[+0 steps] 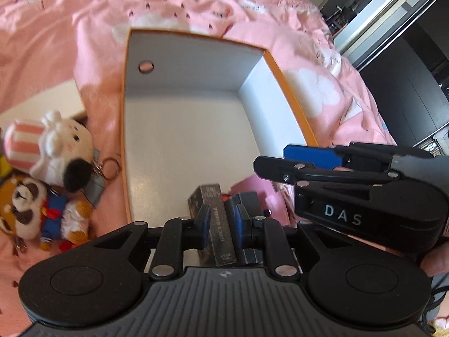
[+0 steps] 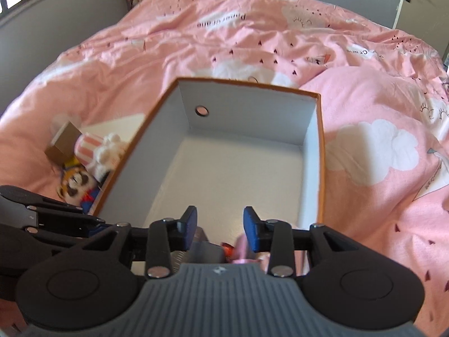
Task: Organize objects
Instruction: 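Reach the left tool to the gold cube box and grasp it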
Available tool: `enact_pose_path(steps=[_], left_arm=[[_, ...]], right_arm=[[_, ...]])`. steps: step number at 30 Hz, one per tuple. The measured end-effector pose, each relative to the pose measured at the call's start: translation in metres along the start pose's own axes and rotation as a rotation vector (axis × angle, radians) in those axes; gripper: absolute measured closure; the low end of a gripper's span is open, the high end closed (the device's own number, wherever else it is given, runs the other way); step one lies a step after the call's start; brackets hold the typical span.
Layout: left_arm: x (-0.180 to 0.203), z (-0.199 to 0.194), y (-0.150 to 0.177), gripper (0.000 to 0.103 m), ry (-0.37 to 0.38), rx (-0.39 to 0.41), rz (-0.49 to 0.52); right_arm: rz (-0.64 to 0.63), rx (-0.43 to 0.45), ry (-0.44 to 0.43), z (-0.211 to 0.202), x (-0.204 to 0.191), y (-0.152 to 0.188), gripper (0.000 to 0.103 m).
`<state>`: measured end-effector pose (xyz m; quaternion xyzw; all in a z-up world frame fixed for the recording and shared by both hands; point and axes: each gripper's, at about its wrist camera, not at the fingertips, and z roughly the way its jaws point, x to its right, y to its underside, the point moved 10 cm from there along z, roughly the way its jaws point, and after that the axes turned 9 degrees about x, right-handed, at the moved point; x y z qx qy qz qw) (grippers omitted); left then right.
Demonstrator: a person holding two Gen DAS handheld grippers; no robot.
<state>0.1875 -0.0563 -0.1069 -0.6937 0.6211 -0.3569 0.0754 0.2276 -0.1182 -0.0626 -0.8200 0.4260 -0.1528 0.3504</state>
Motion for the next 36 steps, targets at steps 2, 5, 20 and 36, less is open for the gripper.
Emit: enact_pose_path(steps=[2,5,20,36], left_arm=[[-0.004,-0.009,-0.005,0.083,-0.021,0.037,0.007],[-0.013,-0.022,-0.013,0.083,-0.047,0.084,-0.005],[-0.128,-0.093,-0.030,0.082,-0.214,0.184,-0.173],[-0.190,-0.084,-0.027,0.058,-0.436,0.168,-0.019]], right_arm=[[0.037,0.035,-0.012,-0.002,-0.006,-0.005,0.065],[0.073,0.082,-0.030,-0.004,-0.017,-0.014,0.065],[-0.152,0.197,-0.210,0.009,-0.125,-0.035,0.065],[-0.307,-0.002,-0.304,0.083,-0.181,-0.023,0.065]])
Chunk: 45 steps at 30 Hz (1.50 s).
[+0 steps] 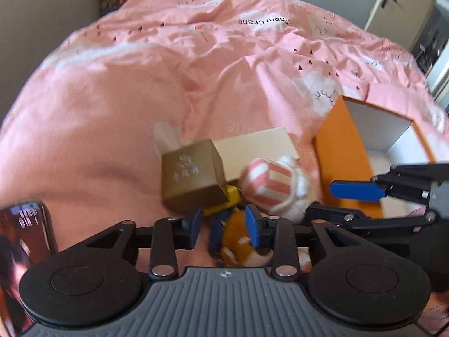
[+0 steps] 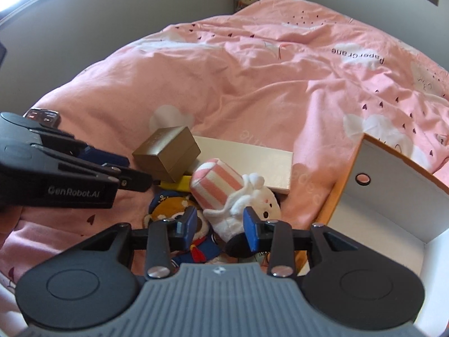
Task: Organize objects
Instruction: 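Reach the left tool to the gold cube box and grasp it, then grasp the long cream box with right tool while left holds gold box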
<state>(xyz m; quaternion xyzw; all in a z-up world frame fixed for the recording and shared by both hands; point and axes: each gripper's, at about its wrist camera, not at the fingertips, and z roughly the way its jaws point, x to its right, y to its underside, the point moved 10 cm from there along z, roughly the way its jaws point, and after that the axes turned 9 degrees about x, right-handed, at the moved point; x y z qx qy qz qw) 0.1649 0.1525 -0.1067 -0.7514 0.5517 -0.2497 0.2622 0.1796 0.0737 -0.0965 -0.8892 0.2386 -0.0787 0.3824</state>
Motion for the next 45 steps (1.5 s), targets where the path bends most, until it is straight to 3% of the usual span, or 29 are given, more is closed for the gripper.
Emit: enact_pose_path(steps=[4,7,10,14,26,31,37,45], left_arm=[[-0.002,0.009,-0.002,0.049,-0.078,0.021,0.184],[0.001,0.017,-0.001,0.039,-0.076,0.035,0.258],[0.005,0.024,-0.004,0.029,-0.071,0.053,0.257],[0.005,0.039,-0.010,0.028,-0.105,0.051,0.217],[0.004,0.076,-0.011,0.017,-0.211,-0.092,0.345],[-0.001,0.090,-0.010,0.016,-0.243,-0.163,0.397],[0.000,0.084,-0.013,0.026,-0.193,-0.200,0.414],[-0.014,0.068,-0.024,0.039,-0.102,-0.239,0.298]], right_arm=[[0.005,-0.032,0.003,0.014,0.007,-0.004,0.064],[0.007,-0.045,-0.009,0.020,0.010,-0.006,0.059],[-0.002,-0.049,-0.011,0.023,0.013,-0.010,0.058],[-0.015,-0.052,-0.009,0.025,0.019,-0.013,0.058],[-0.035,-0.047,0.004,0.031,0.043,-0.017,0.057],[-0.039,-0.064,-0.007,0.038,0.048,-0.014,0.057],[-0.075,-0.079,-0.047,0.047,0.051,-0.021,0.057],[-0.246,-0.111,-0.084,0.070,0.050,-0.041,0.058]])
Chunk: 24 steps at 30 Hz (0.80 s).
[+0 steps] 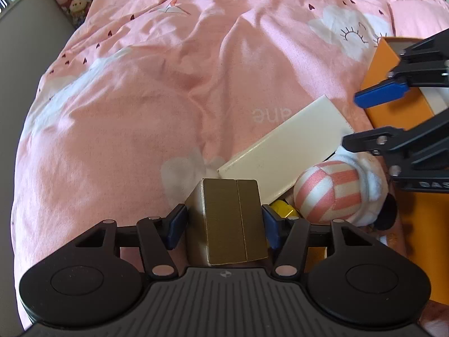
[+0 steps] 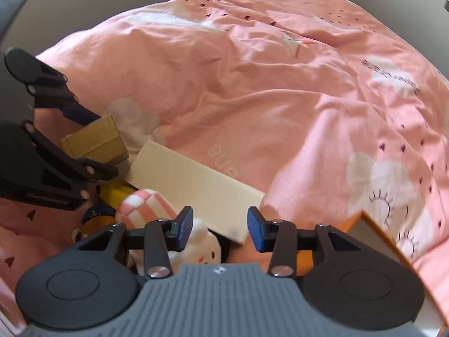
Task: Organize objects
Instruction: 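Grasp the long cream box with right tool while left holds gold box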
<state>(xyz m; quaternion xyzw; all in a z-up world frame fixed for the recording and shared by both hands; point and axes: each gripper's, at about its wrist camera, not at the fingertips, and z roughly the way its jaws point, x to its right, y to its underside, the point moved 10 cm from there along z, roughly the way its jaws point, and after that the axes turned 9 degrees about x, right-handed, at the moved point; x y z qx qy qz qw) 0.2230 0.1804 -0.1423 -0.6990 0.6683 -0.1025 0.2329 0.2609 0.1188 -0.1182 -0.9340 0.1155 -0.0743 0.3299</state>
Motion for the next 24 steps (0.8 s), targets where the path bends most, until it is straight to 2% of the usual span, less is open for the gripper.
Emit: enact_pose_path(steps=[5,7,10,13,18,21,24], left_arm=[[-0.009,-0.005,0.005,0.044,0.024,-0.017,-0.052],[-0.012,-0.009,0.003,0.045,0.026,0.011,-0.101],[-0.018,-0.016,-0.002,0.045,0.074,0.065,-0.208],[-0.028,-0.020,-0.007,0.045,0.091,0.110,-0.306],[-0.037,-0.018,-0.016,0.045,0.103,0.166,-0.440],[-0.038,-0.014,-0.019,0.045,0.114,0.178,-0.485],[-0.038,-0.013,-0.019,0.045,0.118,0.194,-0.520]], right_arm=[[-0.095,-0.063,-0.080,0.024,-0.007,-0.006,0.058],[-0.149,-0.105,-0.113,0.034,-0.011,-0.005,0.058],[-0.215,-0.147,-0.147,0.044,-0.016,-0.005,0.057],[-0.280,-0.173,-0.155,0.052,-0.019,-0.008,0.044],[-0.380,-0.229,-0.204,0.061,-0.025,-0.010,0.042],[-0.451,-0.260,-0.231,0.066,-0.033,-0.011,0.041],[-0.509,-0.282,-0.243,0.073,-0.038,-0.014,0.035]])
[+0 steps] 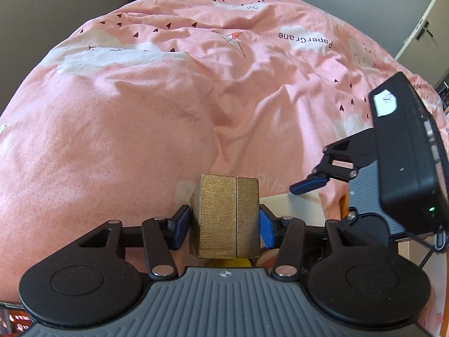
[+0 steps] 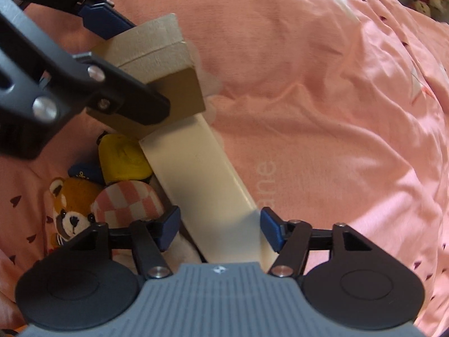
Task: Organize objects
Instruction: 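Grasp the long cream box with right tool while left holds gold box, then lift the cream box from the pile with right tool while left holds gold box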
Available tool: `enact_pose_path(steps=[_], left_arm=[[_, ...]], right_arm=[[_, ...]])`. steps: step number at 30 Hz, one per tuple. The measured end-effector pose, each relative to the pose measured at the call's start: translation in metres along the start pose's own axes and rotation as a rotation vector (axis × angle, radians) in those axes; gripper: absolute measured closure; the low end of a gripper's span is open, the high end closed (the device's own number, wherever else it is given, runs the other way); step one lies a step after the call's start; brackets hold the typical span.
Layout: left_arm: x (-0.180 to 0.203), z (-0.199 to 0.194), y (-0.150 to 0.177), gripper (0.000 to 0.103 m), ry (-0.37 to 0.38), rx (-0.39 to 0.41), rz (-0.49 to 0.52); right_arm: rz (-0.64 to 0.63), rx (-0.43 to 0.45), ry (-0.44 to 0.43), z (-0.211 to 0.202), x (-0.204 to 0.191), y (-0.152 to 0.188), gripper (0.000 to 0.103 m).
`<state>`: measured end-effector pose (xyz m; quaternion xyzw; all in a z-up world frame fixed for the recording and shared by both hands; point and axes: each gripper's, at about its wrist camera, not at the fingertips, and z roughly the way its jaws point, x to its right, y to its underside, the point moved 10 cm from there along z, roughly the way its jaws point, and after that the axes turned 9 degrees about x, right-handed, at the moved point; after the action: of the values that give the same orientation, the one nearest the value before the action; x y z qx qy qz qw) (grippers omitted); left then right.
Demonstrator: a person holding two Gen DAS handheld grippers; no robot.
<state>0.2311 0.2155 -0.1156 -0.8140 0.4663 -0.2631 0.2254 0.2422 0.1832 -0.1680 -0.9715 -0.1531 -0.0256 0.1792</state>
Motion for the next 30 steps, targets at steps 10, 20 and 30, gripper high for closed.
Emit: enact_pose_path(steps=[10,20,30], left_arm=[[-0.006,0.004,0.005,0.045,-0.020,0.040,-0.060],[0.003,-0.009,0.021,0.046,-0.095,0.076,-0.038],[0.001,-0.010,0.033,0.051,-0.133,0.059,-0.028]], right_arm=[[0.085,-0.024,-0.101,0.017,0.010,-0.004,0.030],[-0.040,-0.044,0.008,-0.022,-0.008,0.003,0.072],[-0.078,-0.061,0.018,-0.029,-0.017,0.004,0.074]])
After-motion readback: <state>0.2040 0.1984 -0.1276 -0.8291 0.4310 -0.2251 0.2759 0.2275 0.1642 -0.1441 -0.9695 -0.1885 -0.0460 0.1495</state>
